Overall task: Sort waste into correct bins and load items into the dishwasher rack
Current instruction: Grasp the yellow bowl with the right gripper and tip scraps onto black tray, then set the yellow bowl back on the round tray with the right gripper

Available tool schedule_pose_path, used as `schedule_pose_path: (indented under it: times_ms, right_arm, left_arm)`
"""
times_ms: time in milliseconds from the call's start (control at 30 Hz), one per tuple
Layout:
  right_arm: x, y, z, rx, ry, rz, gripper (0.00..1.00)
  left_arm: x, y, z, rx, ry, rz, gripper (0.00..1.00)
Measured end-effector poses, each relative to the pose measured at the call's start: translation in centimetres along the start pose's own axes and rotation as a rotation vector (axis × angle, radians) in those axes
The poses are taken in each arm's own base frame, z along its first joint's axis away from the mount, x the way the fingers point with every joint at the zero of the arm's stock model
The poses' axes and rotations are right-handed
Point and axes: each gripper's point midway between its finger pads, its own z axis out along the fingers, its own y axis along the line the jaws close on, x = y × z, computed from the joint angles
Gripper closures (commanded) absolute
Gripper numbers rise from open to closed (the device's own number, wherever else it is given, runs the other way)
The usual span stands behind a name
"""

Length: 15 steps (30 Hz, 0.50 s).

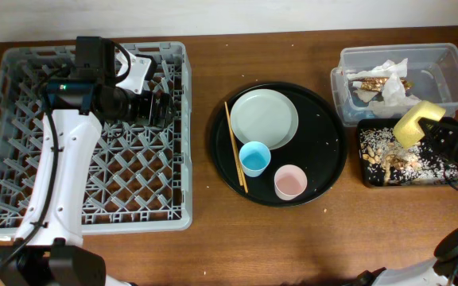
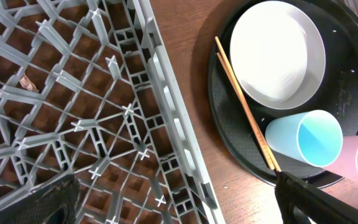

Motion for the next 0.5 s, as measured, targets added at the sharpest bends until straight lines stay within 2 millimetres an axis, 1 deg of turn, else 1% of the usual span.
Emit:
schedule_pose_path:
  times_ms: [100,200,233,267,300,467,500]
  right_arm:
    - [0.3,0.1,0.1,-0.001,0.004,0.039,0.96]
    - [0.7,-1.1,0.1,0.069,0.023,0.120,0.96]
    - [0.6,-0.7,0.1,0.043,0.016,0.142,0.96]
    - [0.0,-0.5,0.2,0.024,0.007,0.126,0.96]
    - [-0.1,-0.4,0.2,0.017,0.005,0.136,0.96]
    - [-0.2,-0.1,0.3,-0.003,0.005,0.172,0.96]
    - [0.1,0.2,0.9,-0.014,0.023,0.172,0.96]
  left_arm:
    - [0.0,0.0,0.0,0.000,0.001,0.000,0.01]
    - [0.0,0.0,0.0,0.000,0.000,0.000,0.01]
    - [0.0,0.0,0.0,0.000,0.000,0.000,0.01]
    - [0.0,0.0,0.0,0.000,0.001,0.000,0.01]
    - [0.0,0.0,0.0,0.000,0.000,0.000,0.01]
    - [0.0,0.0,0.0,0.000,0.000,0.000,0.01]
    - [0.0,0.0,0.0,0.000,0.000,0.000,0.01]
